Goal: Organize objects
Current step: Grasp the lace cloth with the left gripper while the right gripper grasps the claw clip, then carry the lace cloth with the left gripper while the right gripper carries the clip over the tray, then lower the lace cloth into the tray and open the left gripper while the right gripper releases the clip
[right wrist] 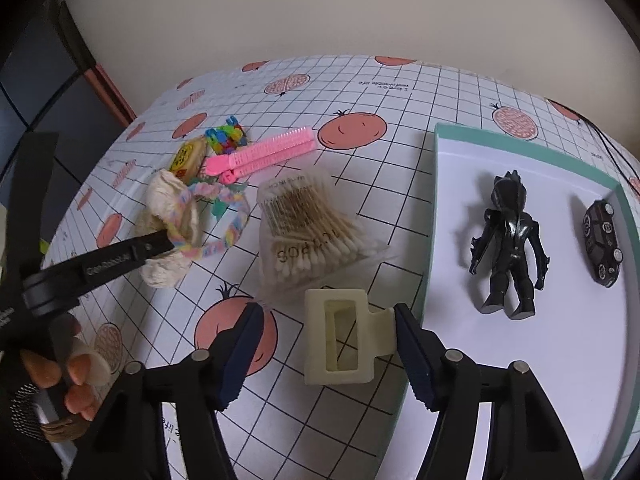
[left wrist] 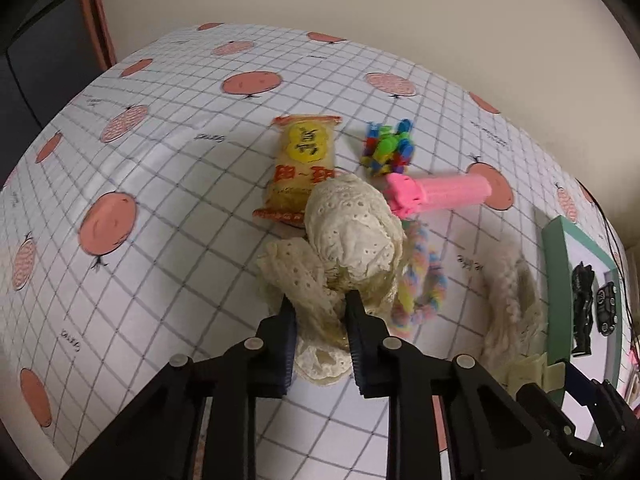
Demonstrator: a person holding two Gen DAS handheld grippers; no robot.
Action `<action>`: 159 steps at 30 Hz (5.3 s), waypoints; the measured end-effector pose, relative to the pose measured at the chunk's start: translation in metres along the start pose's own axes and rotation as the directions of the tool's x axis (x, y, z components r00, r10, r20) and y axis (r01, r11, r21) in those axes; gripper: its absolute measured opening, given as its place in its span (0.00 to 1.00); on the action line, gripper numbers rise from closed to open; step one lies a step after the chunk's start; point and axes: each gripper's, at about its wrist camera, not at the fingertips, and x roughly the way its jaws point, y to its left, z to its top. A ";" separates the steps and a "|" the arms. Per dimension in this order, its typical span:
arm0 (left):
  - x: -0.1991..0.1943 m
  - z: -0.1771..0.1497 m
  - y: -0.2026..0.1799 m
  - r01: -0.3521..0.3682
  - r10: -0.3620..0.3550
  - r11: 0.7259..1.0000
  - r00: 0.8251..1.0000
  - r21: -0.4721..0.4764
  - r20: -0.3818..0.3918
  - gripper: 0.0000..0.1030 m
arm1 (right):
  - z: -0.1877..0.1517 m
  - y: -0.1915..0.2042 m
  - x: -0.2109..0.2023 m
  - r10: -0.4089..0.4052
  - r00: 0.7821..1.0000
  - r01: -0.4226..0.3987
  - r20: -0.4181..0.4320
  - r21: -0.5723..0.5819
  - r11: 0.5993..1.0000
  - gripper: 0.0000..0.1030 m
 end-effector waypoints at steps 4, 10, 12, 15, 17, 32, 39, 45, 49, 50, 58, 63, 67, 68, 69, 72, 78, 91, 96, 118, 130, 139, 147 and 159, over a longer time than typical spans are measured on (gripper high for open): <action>-0.003 -0.003 0.012 -0.037 0.037 0.999 0.999 -0.021 -0.009 0.23 | 0.000 0.003 0.004 -0.007 1.000 0.007 -0.013 -0.006 1.000 0.59; -0.007 -0.009 0.023 -0.101 0.101 0.995 0.994 -0.012 -0.034 0.23 | -0.002 0.013 0.017 -0.048 0.997 0.046 -0.060 -0.040 0.998 0.55; -0.007 -0.010 0.026 -0.110 0.110 0.994 0.993 -0.009 -0.040 0.23 | -0.003 0.014 0.020 -0.046 0.997 0.044 -0.069 -0.036 0.998 0.54; -0.008 -0.011 0.031 -0.117 0.116 0.993 0.992 -0.022 -0.046 0.23 | -0.004 0.017 0.022 -0.064 0.996 0.061 -0.067 -0.048 0.997 0.53; -0.008 -0.011 0.034 -0.124 0.123 0.992 0.991 -0.029 -0.050 0.23 | -0.004 0.018 0.022 -0.069 0.996 0.066 -0.065 -0.046 0.997 0.53; -0.020 -0.005 0.050 -0.140 0.141 0.987 0.990 -0.078 0.004 0.17 | -0.006 0.023 0.017 -0.100 0.992 0.094 -0.073 -0.083 0.992 0.47; -0.034 -0.002 0.049 -0.118 0.124 0.988 0.991 -0.098 0.057 0.14 | -0.005 0.023 0.009 -0.087 0.995 0.082 -0.056 -0.087 0.993 0.47; -0.045 0.001 0.046 -0.105 0.115 0.989 0.988 -0.104 0.101 0.13 | -0.003 0.022 -0.001 -0.055 0.998 0.053 -0.027 -0.070 0.996 0.47; -0.048 0.001 0.043 -0.106 0.117 0.989 0.987 -0.101 0.110 0.13 | -0.002 0.018 -0.009 -0.042 0.999 0.041 -0.010 -0.055 0.998 0.47; -0.048 0.000 0.041 -0.107 0.117 0.989 0.987 -0.098 0.110 0.13 | -0.002 0.017 -0.011 -0.040 0.999 0.040 -0.004 -0.051 0.998 0.47; -0.057 -0.007 0.022 -0.103 0.112 0.992 0.986 -0.075 0.123 0.13 | 0.001 0.003 -0.024 -0.028 0.999 0.028 0.023 -0.015 0.999 0.47; -0.062 -0.011 0.007 -0.099 0.104 0.994 0.986 -0.047 0.132 0.14 | 0.000 -0.002 -0.032 -0.034 0.999 0.034 0.040 -0.011 0.999 0.47; -0.066 -0.016 -0.006 -0.085 0.088 0.996 0.986 -0.030 0.139 0.14 | -0.001 -0.010 -0.039 -0.038 0.998 0.038 0.058 0.005 0.999 0.47; -0.066 -0.017 -0.010 -0.082 0.084 0.996 0.986 -0.022 0.142 0.14 | -0.001 -0.011 -0.041 -0.041 0.997 0.041 0.059 0.005 0.999 0.47; -0.067 -0.019 -0.014 -0.081 0.082 0.997 0.986 -0.014 0.144 0.14 | -0.001 -0.013 -0.042 -0.048 0.997 0.048 0.062 0.002 0.999 0.47; -0.068 -0.022 -0.025 -0.068 0.068 0.998 0.988 0.000 0.142 0.14 | -0.002 -0.021 -0.048 -0.050 0.996 0.050 0.071 0.014 0.999 0.47; -0.069 -0.027 -0.045 -0.061 0.055 0.997 0.988 0.037 0.148 0.14 | -0.004 -0.036 -0.060 -0.072 0.993 0.070 0.088 0.037 0.997 0.47; -0.070 -0.041 -0.090 -0.013 -0.006 0.993 0.987 0.113 0.163 0.14 | -0.014 -0.087 -0.080 -0.123 0.987 0.107 0.104 0.143 0.984 0.47; -0.074 -0.049 -0.119 0.022 -0.056 0.982 0.982 0.186 0.181 0.14 | -0.020 -0.106 -0.084 -0.153 0.983 0.133 0.102 0.185 0.974 0.47; -0.061 -0.092 -0.213 0.166 -0.216 0.899 0.973 0.406 0.081 0.14 | -0.055 -0.182 -0.086 -0.264 0.963 0.232 0.045 0.353 0.906 0.48; -0.038 -0.100 -0.226 0.178 -0.199 0.890 0.980 0.421 0.006 0.14 | -0.059 -0.183 -0.067 -0.262 0.965 0.254 -0.022 0.328 0.910 0.48; -0.029 -0.102 -0.225 0.184 -0.190 0.890 0.981 0.417 -0.029 0.15 | -0.064 -0.185 -0.057 -0.265 0.962 0.272 -0.066 0.316 0.909 0.48; -0.029 -0.101 -0.224 0.191 -0.195 0.891 0.980 0.413 -0.032 0.16 | -0.068 -0.187 -0.059 -0.271 0.961 0.277 -0.063 0.314 0.908 0.48; -0.039 -0.098 -0.221 0.229 -0.237 0.887 0.971 0.401 -0.031 0.27 | -0.070 -0.182 -0.065 -0.276 0.960 0.277 -0.046 0.302 0.912 0.49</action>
